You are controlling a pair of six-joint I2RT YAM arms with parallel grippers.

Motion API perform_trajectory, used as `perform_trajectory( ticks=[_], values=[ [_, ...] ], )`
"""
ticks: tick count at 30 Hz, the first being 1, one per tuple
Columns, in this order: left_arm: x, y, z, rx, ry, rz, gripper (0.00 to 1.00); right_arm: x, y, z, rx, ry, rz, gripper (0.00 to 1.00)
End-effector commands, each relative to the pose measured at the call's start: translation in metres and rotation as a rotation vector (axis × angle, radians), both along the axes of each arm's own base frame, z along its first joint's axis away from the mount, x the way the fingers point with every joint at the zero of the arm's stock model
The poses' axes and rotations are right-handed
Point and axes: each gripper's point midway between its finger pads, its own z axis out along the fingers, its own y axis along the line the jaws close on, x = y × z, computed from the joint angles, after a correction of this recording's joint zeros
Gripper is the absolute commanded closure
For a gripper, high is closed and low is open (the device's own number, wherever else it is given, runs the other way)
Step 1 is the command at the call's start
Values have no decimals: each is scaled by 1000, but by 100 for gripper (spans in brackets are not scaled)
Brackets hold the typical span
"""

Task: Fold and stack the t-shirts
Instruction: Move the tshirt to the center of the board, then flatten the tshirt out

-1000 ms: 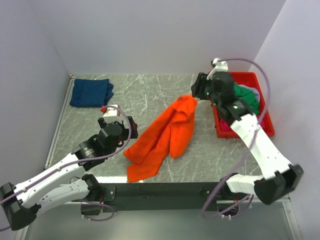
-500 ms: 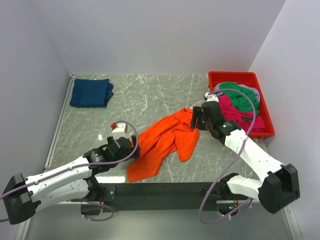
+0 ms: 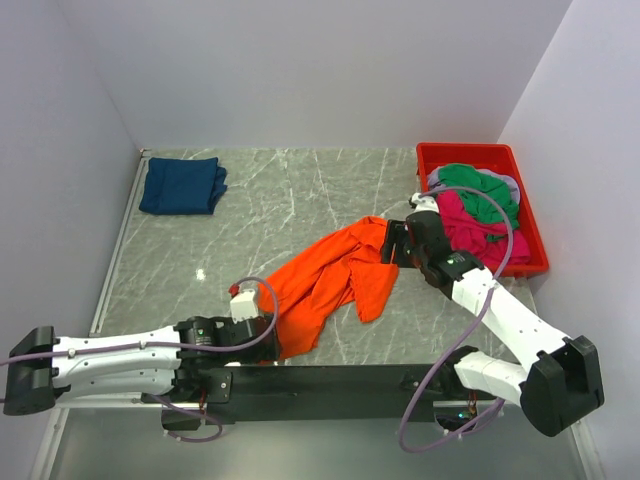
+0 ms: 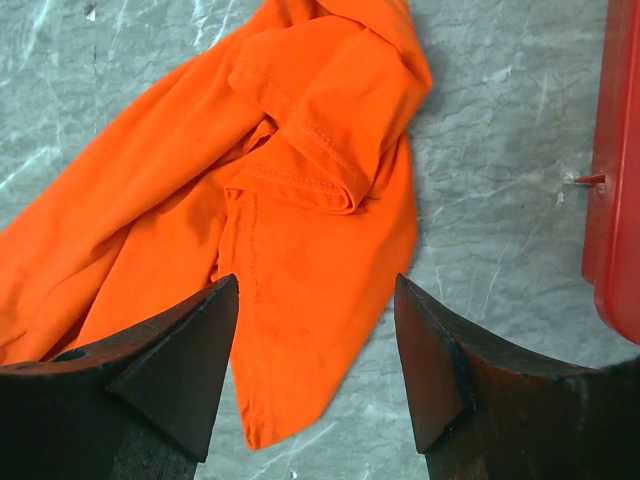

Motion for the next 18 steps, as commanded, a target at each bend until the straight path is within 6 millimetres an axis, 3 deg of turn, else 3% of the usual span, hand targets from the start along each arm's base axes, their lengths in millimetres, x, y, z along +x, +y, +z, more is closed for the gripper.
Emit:
perform_trajectory(
  ticks=[1,7,14,17,18],
  values=[
    [-12,6,-14,-1,77,64,28,3,7,9,35,-47,12,30],
    [-12,27,-26,142,67,142,30,2,6,3,34,-40,15,30],
    [-7,13,-27,97,42,130,33,-1,10,0,52,-28,29,31],
    [-11,18,-37,134,66,134,43,-10,17,-4,83,-19,63,33],
    [-11,19,-40,139,69,132,53,-12,19,-5,94,-14,69,33]
  ],
)
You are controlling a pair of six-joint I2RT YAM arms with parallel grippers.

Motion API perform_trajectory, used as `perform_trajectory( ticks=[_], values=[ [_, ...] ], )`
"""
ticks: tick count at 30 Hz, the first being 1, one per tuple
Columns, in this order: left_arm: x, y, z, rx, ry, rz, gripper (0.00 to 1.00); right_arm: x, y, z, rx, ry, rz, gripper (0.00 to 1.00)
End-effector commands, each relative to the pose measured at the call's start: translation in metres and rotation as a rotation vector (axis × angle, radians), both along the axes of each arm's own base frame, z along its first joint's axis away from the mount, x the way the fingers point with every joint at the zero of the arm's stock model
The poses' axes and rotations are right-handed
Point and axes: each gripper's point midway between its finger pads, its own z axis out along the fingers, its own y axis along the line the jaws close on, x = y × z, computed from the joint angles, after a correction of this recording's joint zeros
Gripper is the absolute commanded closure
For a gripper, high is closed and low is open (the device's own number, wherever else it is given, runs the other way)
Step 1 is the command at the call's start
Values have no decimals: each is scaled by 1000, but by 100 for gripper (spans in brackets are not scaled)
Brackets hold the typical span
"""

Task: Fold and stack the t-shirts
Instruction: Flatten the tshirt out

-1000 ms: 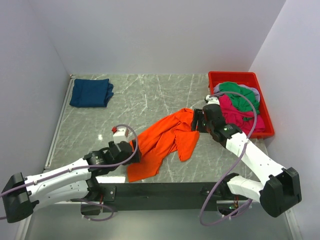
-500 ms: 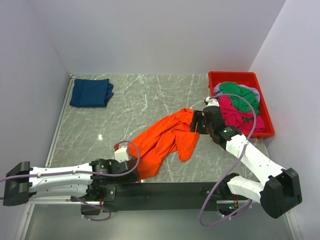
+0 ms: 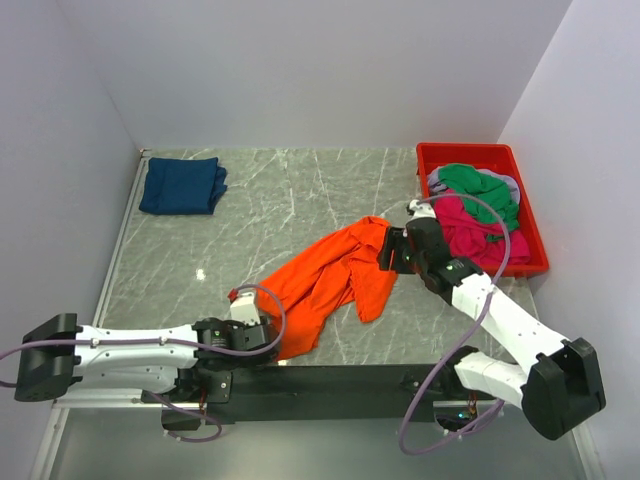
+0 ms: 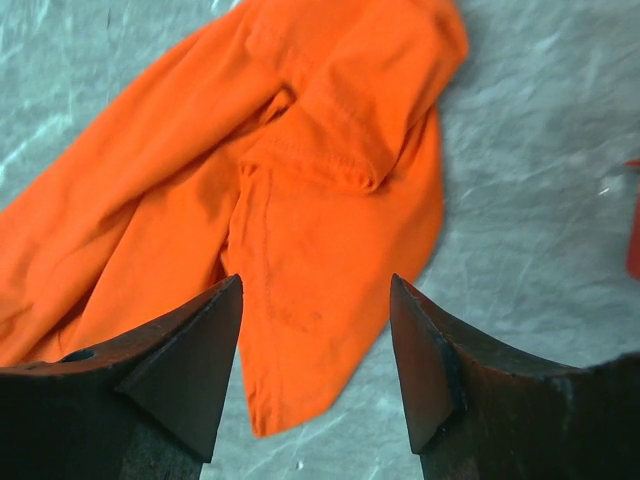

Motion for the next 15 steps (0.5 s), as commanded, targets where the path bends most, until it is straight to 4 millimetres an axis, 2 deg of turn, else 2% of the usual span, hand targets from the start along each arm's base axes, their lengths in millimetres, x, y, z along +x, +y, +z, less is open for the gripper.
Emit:
perform_trajectory(
  ticks=[1,3,4,7,8,13,15],
  values=[
    [-7,10,-17,46,33,12,59,-8,14,3,72,-18,48,33],
    [-6,7,-17,31,28,8,72,-18,19,-6,78,5,68,34],
    [-5,5,-16,24,21,7,84,-21,21,-10,79,16,75,34],
    [3,-6,-4,-17,-19,0,99,-34,32,-25,87,59,118,34],
    [5,-9,1,-27,-35,-8,99,-39,35,-33,88,86,130,35],
    [30,-29,50,-139,-174,15,99,-63,62,-53,54,147,221,36],
    [39,-33,67,-163,-223,19,99,-66,63,-65,18,174,210,36]
  ],
)
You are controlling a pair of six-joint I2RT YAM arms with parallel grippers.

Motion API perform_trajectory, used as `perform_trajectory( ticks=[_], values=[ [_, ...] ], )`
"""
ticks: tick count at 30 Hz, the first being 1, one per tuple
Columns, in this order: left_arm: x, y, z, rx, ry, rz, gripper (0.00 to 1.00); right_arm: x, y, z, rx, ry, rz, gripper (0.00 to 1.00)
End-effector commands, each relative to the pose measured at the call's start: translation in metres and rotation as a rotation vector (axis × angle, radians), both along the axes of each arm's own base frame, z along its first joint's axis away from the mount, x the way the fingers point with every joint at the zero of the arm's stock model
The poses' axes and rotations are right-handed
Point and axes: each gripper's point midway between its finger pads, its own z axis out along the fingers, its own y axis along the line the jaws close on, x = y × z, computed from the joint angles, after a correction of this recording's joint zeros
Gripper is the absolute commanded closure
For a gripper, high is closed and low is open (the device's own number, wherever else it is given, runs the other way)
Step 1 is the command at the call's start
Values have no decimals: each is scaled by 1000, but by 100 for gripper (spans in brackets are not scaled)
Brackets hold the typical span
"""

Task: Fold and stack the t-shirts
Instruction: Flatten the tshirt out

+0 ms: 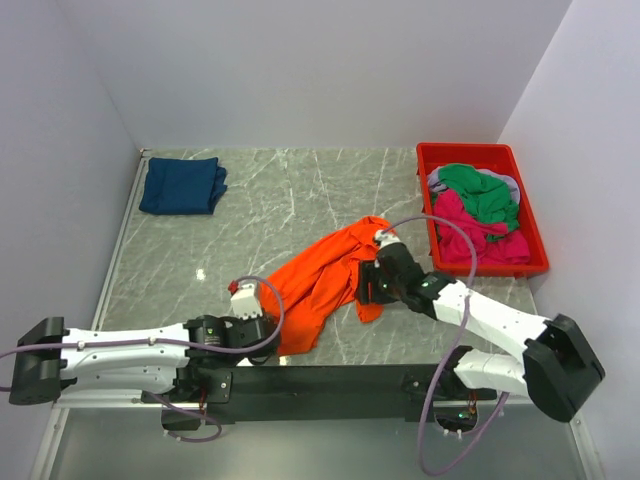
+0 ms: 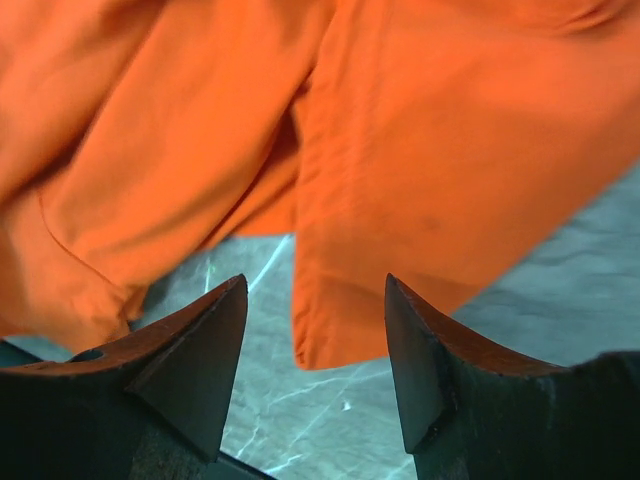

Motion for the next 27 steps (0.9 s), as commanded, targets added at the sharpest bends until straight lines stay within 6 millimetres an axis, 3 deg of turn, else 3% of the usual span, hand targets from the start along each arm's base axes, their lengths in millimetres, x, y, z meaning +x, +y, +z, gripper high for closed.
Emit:
perform_trajectory(
  ticks=[1,6,11,12,14,15,16,17,18,19,20,22,23,24,25,27],
  values=[
    [25,-19,45,-87,-134,18,100,-5,16,-9,-12,8,20,36],
    [42,-29,55,-74,-175,-15,100,-12,14,-34,-144,67,12,37],
    [75,-21,67,-50,-246,16,99,-20,9,-57,-259,119,5,40],
    [82,-25,74,-86,-260,12,99,-20,11,-59,-259,123,9,49],
    [108,-10,91,-87,-315,43,99,-18,14,-61,-267,131,9,65],
    [118,-6,103,-96,-343,55,99,-15,16,-58,-267,125,10,93],
    [136,11,115,-68,-388,85,100,-8,21,-50,-263,104,6,100],
    [148,17,144,-88,-449,115,99,-1,22,-44,-275,77,12,100],
    [158,27,161,-78,-486,141,99,7,22,-35,-288,44,3,100],
    [172,49,176,-34,-524,181,99,19,22,-14,-310,4,-2,100],
    [181,59,217,-64,-599,218,99,33,12,3,-361,-58,-51,100],
    [193,94,254,-28,-685,304,99,51,1,43,-381,-125,-106,100],
    [192,105,287,-54,-748,331,99,58,-7,71,-363,-187,-127,100],
    [192,115,301,-47,-777,353,99,65,-17,90,-356,-226,-163,100],
    [193,134,313,-25,-801,403,99,70,-35,122,-322,-281,-218,100],
    [184,152,337,-27,-846,450,99,74,-61,147,-296,-325,-288,100]
  ],
)
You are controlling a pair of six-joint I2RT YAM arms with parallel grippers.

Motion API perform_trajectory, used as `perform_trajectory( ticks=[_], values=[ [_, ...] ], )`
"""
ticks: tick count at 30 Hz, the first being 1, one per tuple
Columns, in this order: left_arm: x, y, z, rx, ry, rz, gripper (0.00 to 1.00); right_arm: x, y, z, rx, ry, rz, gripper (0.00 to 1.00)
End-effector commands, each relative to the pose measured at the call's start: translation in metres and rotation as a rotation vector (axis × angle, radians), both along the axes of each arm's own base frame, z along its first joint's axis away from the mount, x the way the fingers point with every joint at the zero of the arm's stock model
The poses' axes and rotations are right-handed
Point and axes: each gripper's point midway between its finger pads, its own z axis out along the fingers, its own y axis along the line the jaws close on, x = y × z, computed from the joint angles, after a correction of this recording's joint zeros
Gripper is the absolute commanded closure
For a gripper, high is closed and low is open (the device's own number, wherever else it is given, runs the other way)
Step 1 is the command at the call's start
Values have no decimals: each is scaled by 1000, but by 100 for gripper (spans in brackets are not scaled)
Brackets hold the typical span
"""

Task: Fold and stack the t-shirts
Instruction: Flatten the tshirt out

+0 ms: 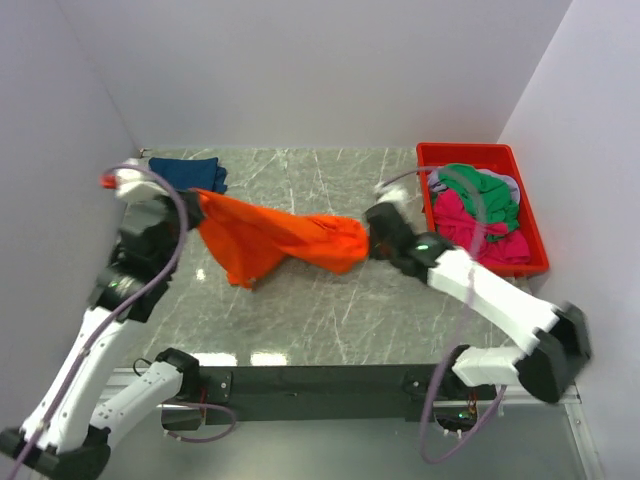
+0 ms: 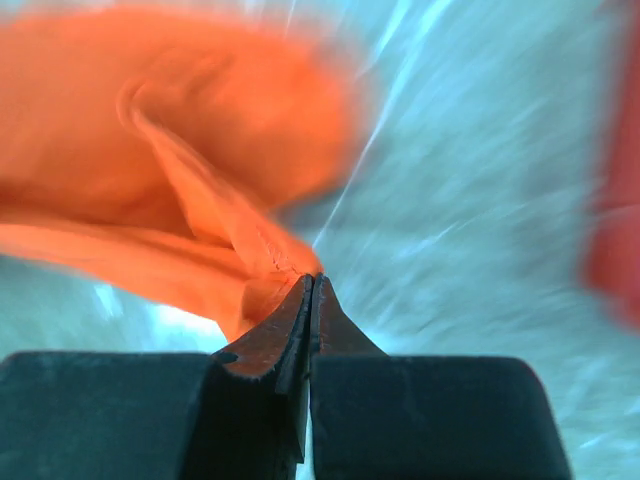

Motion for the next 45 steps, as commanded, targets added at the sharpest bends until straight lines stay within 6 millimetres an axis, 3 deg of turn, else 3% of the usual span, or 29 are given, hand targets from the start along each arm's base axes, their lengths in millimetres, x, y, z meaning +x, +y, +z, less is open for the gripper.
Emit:
perform_trajectory(
  ticks=[1,2,4,7,10,14,17,27,31,45],
  values=[
    [-15,35,45,61,-104,70,99,5,-72,82,-6,-203,-160,100],
    [-19,38,44,62,-102,79,99,7,-92,88,-10,-220,-210,100],
    [-20,40,32,79,-68,81,100,0,-111,94,-4,-245,-248,100],
    [-20,36,1,100,33,59,99,-7,-132,79,-23,-221,-304,100],
    [-22,24,-23,94,78,-7,99,-10,-125,53,-13,-142,-288,100],
    [-25,18,-57,113,167,-47,99,-10,-100,21,54,-53,-214,78],
    [-29,22,-69,130,197,-36,100,-10,-82,4,101,-13,-152,75],
    [-27,10,-87,131,243,-101,99,-26,-43,-53,92,134,-62,53],
    [-28,11,-90,137,246,-101,99,-31,-47,-84,70,208,-99,46],
    [-29,10,-88,140,239,-110,99,-50,-64,-134,63,360,-181,44]
  ],
)
